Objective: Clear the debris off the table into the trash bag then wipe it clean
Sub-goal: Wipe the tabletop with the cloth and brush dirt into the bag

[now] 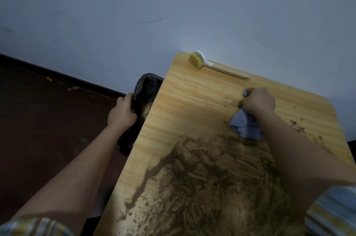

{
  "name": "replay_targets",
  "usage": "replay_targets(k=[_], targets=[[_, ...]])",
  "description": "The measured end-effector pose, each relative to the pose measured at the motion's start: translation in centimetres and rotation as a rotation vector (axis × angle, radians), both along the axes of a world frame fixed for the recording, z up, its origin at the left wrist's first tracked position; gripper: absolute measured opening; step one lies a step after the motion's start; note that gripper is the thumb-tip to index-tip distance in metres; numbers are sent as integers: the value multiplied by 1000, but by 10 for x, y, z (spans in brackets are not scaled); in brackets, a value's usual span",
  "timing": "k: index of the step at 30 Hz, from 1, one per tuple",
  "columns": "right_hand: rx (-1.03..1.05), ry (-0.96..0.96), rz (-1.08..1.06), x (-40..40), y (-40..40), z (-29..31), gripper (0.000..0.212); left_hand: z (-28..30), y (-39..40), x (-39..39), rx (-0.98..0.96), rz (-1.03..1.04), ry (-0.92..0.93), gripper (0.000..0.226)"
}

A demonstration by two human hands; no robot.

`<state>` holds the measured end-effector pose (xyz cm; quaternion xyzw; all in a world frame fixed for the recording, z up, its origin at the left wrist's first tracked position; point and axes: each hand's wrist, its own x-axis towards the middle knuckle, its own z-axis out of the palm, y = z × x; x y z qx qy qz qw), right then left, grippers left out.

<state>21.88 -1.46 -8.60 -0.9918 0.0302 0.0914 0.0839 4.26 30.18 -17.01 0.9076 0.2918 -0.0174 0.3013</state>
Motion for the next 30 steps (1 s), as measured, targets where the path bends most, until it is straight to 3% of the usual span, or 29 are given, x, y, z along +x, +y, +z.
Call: replay_targets(k=[5,9,12,15,19,23,26,30], targets=[[41,18,234,-17,34,5,24,0,0,-3,9,8,3,63],[76,84,453,-36,72,5,49,2,0,-5,17,15,6,64],[233,171,593,-38,78,15,44,4,-1,-8,28,15,2,64],[370,71,498,-23,65,30,37,5,-1,-12,23,25,-3,64],[296,-131,291,11,42,34,33,9,-4,-14,17,35,-11,64],[173,-47,185,20,32,10,38,9,-4,-12,14,36,-19,64],[14,120,177,17,37,-8,37,9,-4,-10,6,41,-14,64],[56,18,406,6,61,-13,42,10,-3,-9,7,32,-21,63]])
